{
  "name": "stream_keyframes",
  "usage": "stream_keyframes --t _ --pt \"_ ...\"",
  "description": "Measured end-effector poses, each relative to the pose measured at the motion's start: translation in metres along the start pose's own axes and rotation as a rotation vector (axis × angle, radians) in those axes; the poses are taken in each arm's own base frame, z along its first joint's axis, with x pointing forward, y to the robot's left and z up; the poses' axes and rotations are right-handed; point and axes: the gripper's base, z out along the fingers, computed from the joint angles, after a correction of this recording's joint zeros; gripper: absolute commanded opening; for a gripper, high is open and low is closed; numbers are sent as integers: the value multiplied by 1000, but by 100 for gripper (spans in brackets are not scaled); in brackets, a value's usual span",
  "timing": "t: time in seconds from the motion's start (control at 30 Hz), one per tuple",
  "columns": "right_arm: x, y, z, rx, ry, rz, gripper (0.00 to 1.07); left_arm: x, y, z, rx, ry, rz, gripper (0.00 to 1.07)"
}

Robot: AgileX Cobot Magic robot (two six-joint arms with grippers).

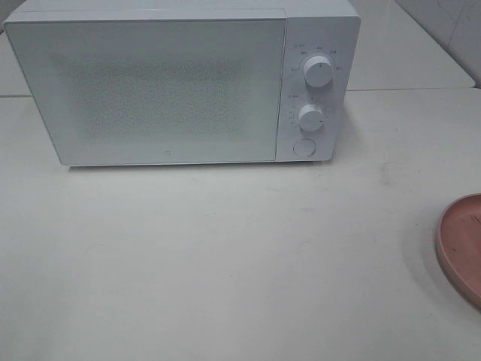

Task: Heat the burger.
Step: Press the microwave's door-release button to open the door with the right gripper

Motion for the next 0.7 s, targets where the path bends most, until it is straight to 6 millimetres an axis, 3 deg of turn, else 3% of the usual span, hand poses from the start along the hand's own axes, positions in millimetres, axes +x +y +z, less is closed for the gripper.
stream_keyframes --t 0.7 --pt "-4 0 -1 0 -12 6 76 0 0 0 0 0 0 89"
